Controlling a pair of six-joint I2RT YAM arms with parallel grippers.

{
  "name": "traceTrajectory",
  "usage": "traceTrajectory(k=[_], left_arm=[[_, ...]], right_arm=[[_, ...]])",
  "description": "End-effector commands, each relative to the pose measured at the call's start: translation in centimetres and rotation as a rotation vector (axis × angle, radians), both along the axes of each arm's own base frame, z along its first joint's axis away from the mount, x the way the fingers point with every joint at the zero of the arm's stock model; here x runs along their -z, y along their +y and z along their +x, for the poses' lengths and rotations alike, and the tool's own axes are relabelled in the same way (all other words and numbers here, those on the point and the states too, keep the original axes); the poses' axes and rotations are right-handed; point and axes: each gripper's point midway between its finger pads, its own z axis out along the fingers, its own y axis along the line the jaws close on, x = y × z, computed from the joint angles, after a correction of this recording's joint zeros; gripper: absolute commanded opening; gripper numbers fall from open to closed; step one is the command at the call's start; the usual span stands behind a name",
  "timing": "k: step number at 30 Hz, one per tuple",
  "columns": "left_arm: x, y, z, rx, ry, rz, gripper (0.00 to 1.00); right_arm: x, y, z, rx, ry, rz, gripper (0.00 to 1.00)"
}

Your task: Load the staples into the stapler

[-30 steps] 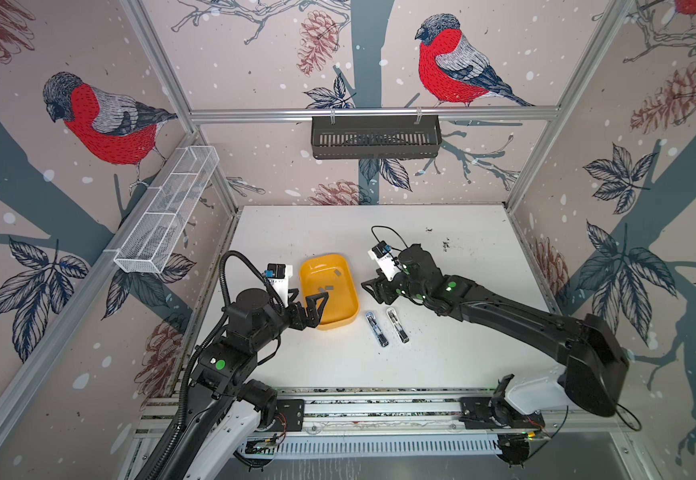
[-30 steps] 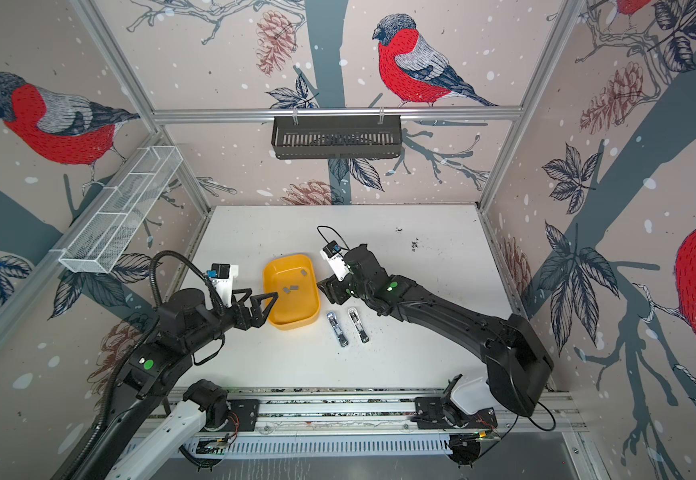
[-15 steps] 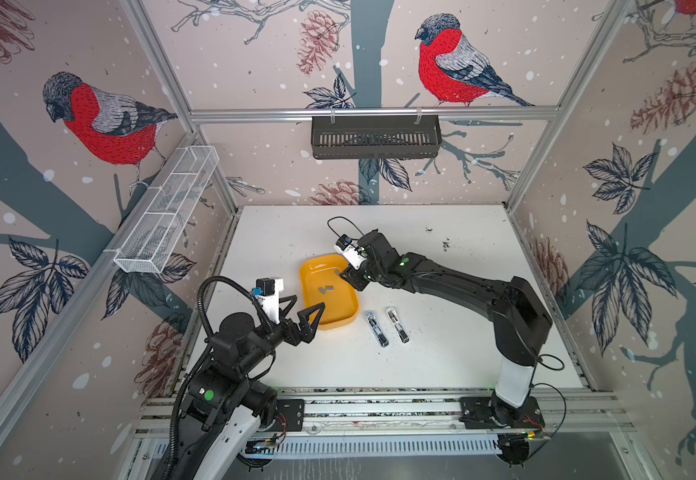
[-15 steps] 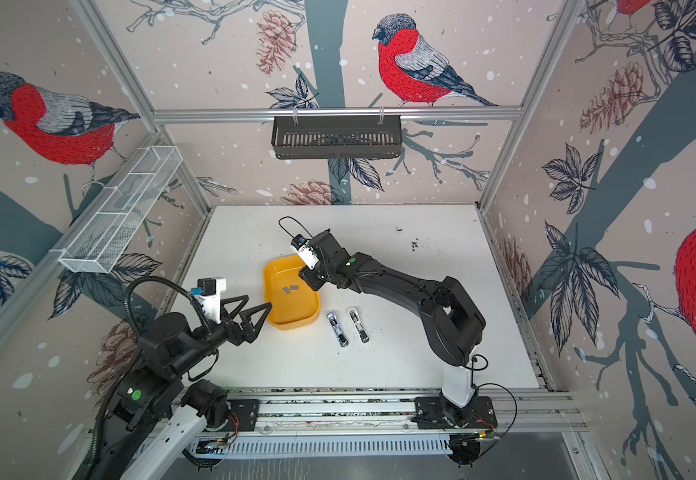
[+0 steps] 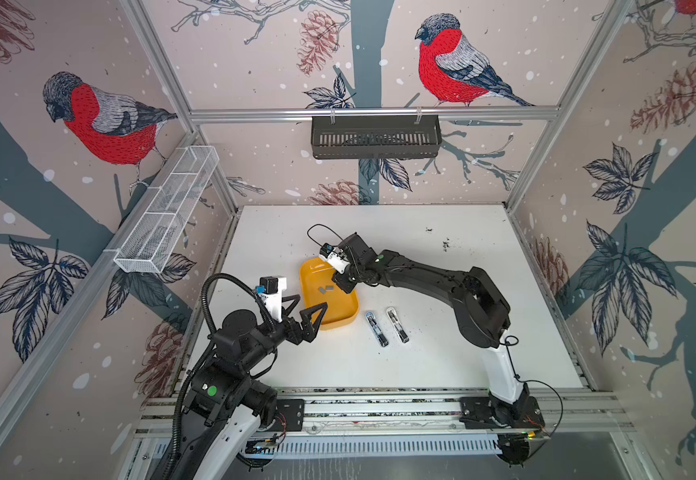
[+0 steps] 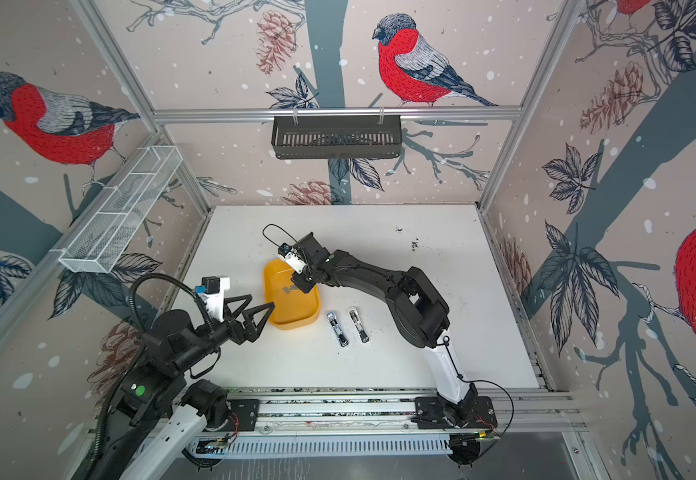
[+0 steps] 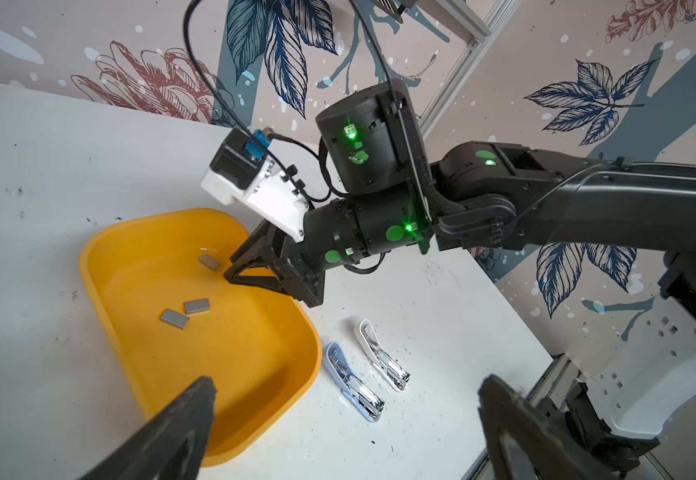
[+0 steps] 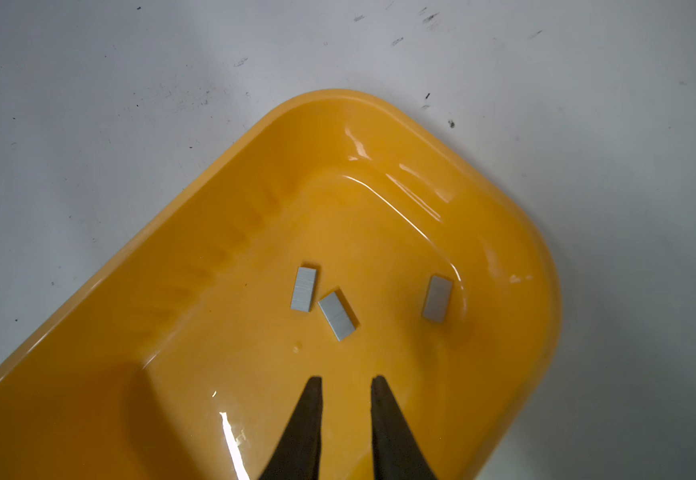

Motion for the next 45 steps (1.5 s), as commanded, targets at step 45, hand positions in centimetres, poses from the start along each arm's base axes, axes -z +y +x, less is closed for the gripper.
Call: traceTrajectory(k=[45], left_arm=[[-0.5, -0.4, 0.2, 0.018, -0.017, -0.017, 0.99]], right_arm=[[7.1, 1.9, 1.1, -0.006, 0.011, -0.162, 0.29]])
